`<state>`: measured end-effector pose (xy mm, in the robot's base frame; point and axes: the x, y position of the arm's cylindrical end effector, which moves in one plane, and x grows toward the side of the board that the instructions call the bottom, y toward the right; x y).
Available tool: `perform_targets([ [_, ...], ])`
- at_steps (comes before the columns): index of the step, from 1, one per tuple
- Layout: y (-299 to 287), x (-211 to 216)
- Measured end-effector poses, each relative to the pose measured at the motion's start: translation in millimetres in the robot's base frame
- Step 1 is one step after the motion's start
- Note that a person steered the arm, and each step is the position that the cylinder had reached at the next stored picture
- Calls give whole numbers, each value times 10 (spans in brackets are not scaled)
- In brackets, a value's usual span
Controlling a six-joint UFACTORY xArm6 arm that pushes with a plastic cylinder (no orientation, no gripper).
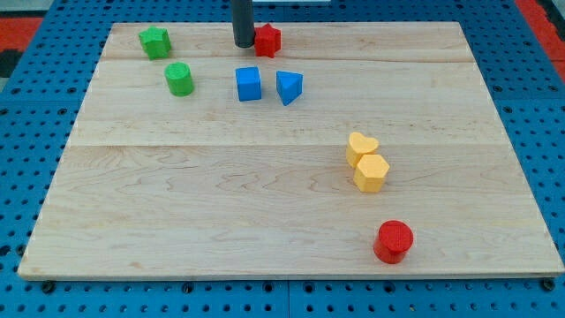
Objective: Keep the yellow hexagon to the right of the red star
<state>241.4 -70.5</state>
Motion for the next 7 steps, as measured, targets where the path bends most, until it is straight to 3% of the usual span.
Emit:
perform_targets([
  [4,-258,1239],
  [6,884,2652],
  [7,1525,2803],
])
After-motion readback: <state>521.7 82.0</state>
